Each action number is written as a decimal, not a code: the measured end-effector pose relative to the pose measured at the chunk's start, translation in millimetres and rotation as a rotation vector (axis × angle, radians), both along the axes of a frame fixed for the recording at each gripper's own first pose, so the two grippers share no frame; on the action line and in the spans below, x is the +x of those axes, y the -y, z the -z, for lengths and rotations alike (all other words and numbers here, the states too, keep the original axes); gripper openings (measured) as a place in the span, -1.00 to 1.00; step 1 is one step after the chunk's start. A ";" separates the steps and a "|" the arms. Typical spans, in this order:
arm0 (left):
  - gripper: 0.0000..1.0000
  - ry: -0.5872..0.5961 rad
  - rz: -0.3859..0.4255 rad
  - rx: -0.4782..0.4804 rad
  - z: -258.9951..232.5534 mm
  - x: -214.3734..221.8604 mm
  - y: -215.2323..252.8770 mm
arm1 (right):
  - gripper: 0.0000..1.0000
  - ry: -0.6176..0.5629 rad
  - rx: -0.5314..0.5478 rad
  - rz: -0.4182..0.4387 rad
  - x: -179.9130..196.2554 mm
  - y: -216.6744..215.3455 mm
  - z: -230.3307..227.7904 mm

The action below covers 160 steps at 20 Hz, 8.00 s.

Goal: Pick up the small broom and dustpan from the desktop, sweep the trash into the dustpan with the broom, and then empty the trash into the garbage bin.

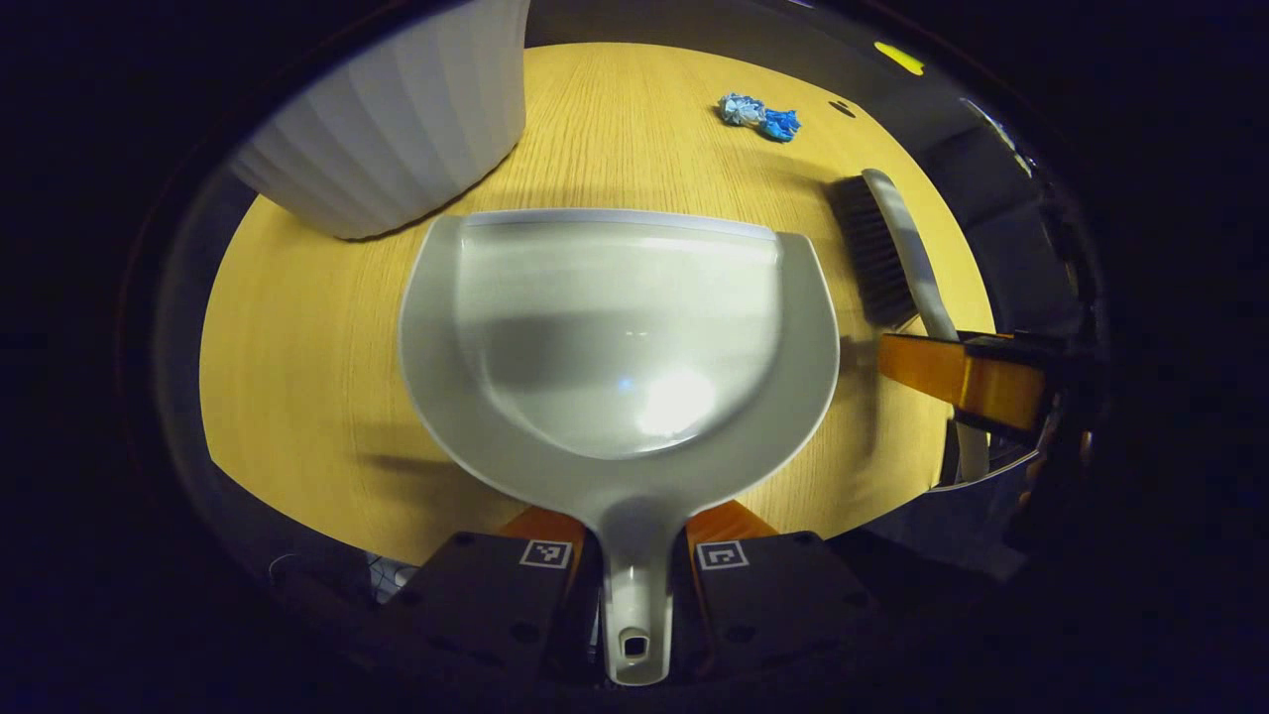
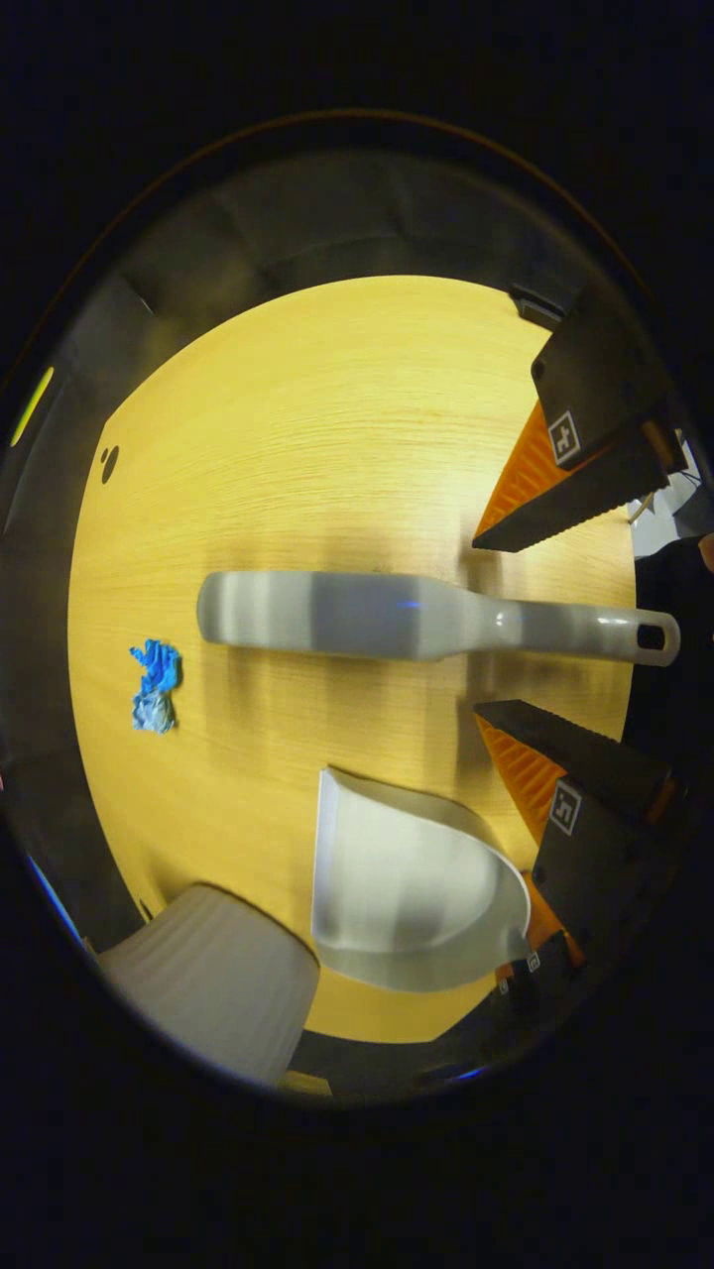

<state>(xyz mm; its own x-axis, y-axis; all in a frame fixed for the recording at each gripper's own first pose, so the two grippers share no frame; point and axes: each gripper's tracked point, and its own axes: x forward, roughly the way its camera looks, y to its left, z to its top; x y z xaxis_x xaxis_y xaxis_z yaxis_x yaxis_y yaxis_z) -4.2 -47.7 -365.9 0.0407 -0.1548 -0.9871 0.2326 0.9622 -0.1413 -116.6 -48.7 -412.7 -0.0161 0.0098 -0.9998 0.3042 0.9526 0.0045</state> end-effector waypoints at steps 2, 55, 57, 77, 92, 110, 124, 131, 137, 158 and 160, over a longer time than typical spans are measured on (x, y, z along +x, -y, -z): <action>-0.41 0.003 0.006 -0.002 0.1 -1.5 -1.3 | 0.82 -0.022 -0.032 -0.018 0.1 3.7 7.2; -0.41 0.051 0.594 0.148 -5.1 146.7 -0.1 | -0.46 -0.059 0.373 -0.962 174.1 80.1 32.0; -0.40 0.067 0.593 0.123 -0.7 142.6 -1.9 | -0.54 -0.060 0.449 -0.995 148.8 67.7 25.7; -0.41 0.206 0.546 -0.083 14.7 143.1 3.1 | -0.46 0.167 0.277 -0.538 177.8 173.3 24.3; -0.42 0.263 0.197 0.274 48.0 263.8 -81.0 | -0.46 0.333 0.380 -0.277 170.5 171.3 17.2; -0.42 0.166 0.755 1.065 16.2 315.6 -83.9 | -0.46 0.427 0.456 -0.128 130.7 160.5 35.6; -0.42 0.619 0.291 0.426 51.7 320.5 44.3 | -0.46 0.352 0.319 -0.180 129.0 171.5 55.8; -0.42 0.619 0.284 0.111 109.0 261.3 191.1 | -0.46 0.278 0.254 -0.091 104.8 182.9 80.2; -0.42 0.471 0.330 0.025 187.9 213.1 240.9 | -0.54 0.219 0.226 -0.001 100.4 182.3 111.0; -0.39 0.001 0.015 0.156 371.9 163.4 215.7 | -0.46 -0.081 0.259 0.116 127.3 128.1 216.9; -0.39 -0.004 0.020 0.158 371.5 163.5 216.0 | -0.33 -0.094 0.267 0.109 125.5 128.5 214.4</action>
<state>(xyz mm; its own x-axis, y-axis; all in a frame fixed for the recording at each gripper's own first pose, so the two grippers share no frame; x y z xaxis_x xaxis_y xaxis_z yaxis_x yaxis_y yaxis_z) 159.3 -263.6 -737.3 0.0356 0.0021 -0.9994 0.2519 0.9677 0.0110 8.9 -177.1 -627.1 -0.0929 0.2794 -0.9557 0.4160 0.8829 0.2177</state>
